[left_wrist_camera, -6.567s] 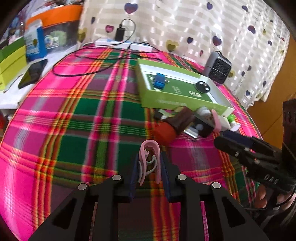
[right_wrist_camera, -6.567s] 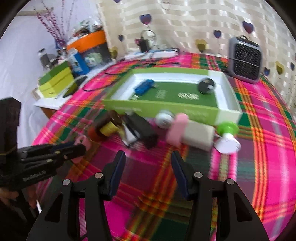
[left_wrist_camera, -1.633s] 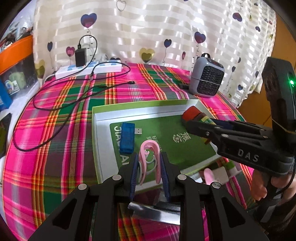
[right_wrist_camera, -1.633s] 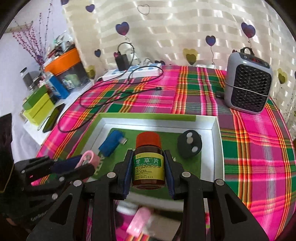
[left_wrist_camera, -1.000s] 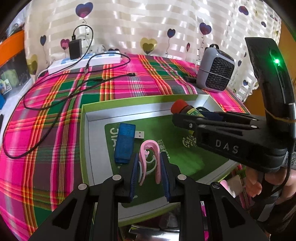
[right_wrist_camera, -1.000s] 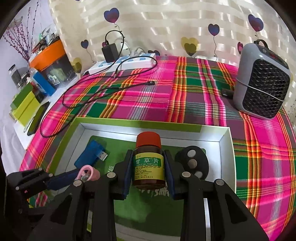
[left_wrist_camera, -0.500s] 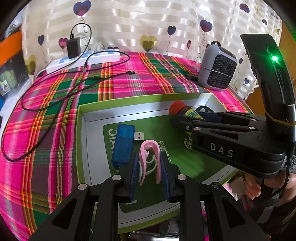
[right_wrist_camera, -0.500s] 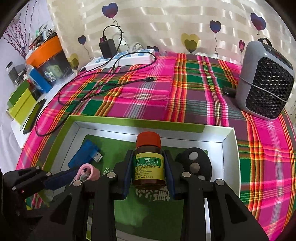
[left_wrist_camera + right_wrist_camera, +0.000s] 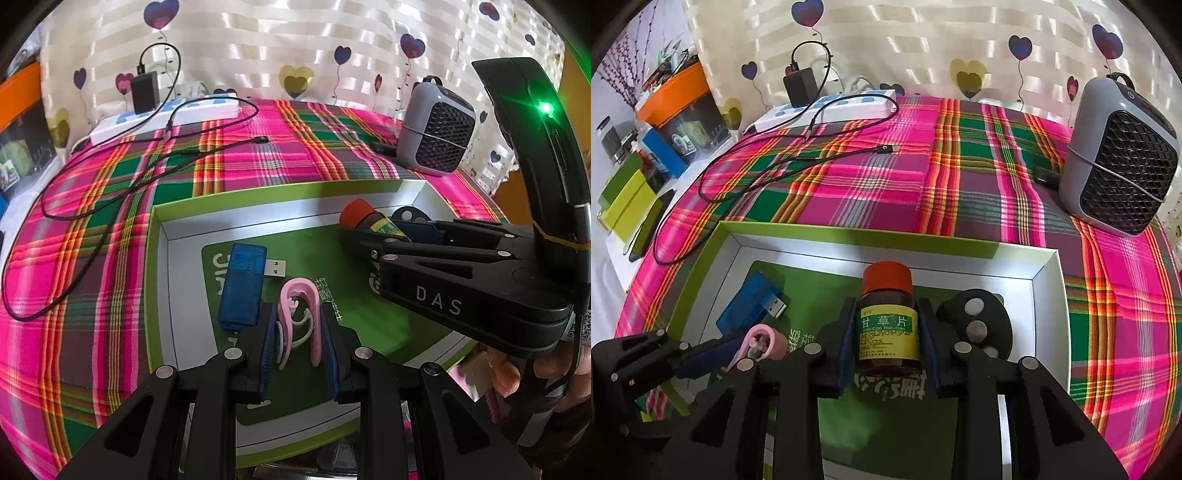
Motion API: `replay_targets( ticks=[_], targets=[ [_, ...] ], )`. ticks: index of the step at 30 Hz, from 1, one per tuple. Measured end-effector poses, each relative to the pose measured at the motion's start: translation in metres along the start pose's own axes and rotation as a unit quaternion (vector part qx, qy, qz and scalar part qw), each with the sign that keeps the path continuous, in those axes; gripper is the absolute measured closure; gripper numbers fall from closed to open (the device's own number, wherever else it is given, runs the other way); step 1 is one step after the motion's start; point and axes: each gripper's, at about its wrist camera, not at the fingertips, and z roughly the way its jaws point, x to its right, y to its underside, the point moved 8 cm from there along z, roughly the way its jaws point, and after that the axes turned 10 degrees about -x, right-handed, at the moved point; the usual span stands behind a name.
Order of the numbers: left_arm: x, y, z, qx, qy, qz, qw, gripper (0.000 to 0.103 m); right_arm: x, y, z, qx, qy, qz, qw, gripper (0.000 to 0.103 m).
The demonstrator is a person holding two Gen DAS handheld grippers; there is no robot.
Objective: Organize rigid objects
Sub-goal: 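Open both tools to release the clip and bottle inside the box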
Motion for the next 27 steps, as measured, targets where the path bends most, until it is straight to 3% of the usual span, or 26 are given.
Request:
replay_targets(
  ticks=[9,13,27],
  targets=[
    [-0.001,0.0,-0.001,0.001,-0.002,-0.002,1.0,0.079,0.004,-0.001,-0.002,0.002,0.001,0.011,1.0,0.069],
    [0.0,0.0,-0.006,0.006,-0.001,-0.001,1.0,0.074,0.002,-0.001,-0.006,0.009,-0.007,0.012,1.0,0.055],
    [0.004,0.011,-0.034,0.028,-0.003,0.0,0.9996,0.072,-0.008,0.005,-0.03,0.038,-0.021,0.015,0.999,0.054]
  ],
)
